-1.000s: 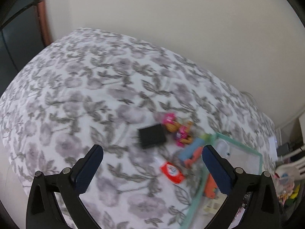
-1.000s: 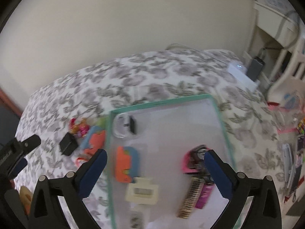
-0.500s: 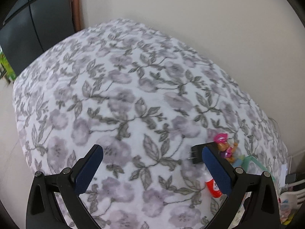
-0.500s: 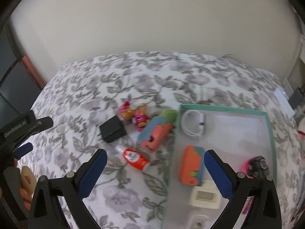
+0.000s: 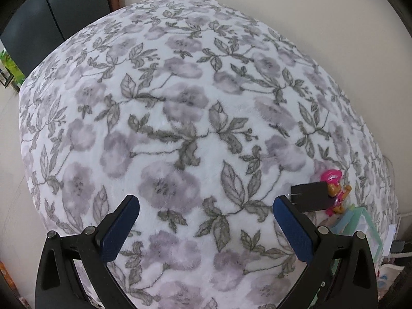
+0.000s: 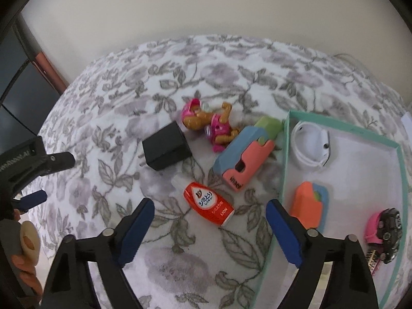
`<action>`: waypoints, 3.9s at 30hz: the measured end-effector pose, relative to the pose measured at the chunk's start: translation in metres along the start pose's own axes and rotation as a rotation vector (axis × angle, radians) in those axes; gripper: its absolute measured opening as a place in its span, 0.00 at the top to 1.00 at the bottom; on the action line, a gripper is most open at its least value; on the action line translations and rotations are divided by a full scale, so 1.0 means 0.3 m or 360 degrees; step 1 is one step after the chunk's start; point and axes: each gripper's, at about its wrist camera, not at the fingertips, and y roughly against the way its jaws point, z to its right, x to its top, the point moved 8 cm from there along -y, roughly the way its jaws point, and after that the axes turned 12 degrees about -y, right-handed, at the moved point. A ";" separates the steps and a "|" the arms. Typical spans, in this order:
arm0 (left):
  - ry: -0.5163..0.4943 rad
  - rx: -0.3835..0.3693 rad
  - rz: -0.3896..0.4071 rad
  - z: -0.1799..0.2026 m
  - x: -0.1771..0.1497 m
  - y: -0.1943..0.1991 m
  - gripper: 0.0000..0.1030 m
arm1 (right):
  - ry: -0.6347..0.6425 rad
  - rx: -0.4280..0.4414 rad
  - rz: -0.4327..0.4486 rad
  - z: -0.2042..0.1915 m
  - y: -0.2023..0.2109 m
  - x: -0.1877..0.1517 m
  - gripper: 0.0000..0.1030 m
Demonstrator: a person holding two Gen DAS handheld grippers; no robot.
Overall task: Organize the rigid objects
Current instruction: 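Move both tools back to the pile, over the black charger and red bottle, then grasp the black charger with left tool while right tool grasps the red bottle, then carry charger and red bottle into the tray and open both tools to release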
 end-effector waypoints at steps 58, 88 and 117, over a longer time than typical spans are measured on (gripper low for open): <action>-0.0476 -0.0188 0.0085 0.458 0.067 -0.141 0.00 | -0.0132 -0.0003 -0.0150 0.086 -0.105 0.004 0.68; -0.0386 -0.0066 -0.0064 0.348 -0.065 -0.054 0.30 | -0.0109 -0.0036 -0.0222 0.099 -0.054 -0.084 0.69; -0.0581 -0.0383 0.0556 0.616 -0.084 0.443 0.30 | -0.0612 -0.0081 0.0423 0.484 0.504 0.107 0.69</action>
